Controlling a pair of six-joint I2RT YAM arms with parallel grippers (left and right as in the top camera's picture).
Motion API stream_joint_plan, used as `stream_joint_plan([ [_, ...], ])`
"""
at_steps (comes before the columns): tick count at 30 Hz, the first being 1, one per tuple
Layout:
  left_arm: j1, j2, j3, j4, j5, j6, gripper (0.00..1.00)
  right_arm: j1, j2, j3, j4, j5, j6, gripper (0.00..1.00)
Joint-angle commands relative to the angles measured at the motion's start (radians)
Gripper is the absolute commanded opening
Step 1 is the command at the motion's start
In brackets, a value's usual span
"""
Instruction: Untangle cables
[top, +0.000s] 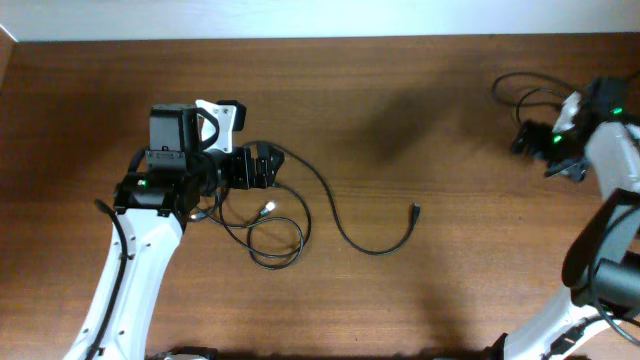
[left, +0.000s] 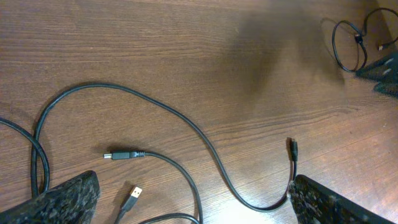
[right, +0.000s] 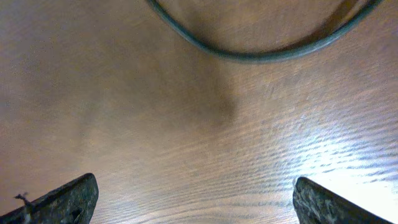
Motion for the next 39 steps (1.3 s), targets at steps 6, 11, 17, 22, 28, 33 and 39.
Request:
stream_joint_plan([
  [6,-0.002,0.003,0.007,0.002,-0.004,0.019,0.99,0.143,0.011,-0.269,0.269,0.201,0.266,0.99],
  [11,-0.002,0.003,0.007,0.002,-0.004,0.019,0.99,0.143,0.014,-0.28,0.328,0.242,0.296,0.99],
  [17,-0.002,0.003,0.007,0.002,-0.004,0.019,0.99,0.143,0.068,-0.28,0.402,0.273,0.296,0.99],
  [22,-0.002,0.003,0.007,0.002,-0.004,0.019,0.99,0.142,0.165,-0.28,0.511,0.282,0.296,0.99],
  [28,-0.002,0.003,0.007,0.002,-0.004,0.019,0.99,0.135,0.268,-0.28,0.664,0.303,0.296,0.99],
  [33,-0.002,0.003,0.007,0.002,-0.004,0.019,0.99,0.105,0.351,-0.28,0.765,0.306,0.292,0.99],
  [39,-0.002,0.003,0.007,0.002,-0.005,0.019,0.99,-0.003,0.382,-0.28,0.837,0.301,0.292,1.0],
])
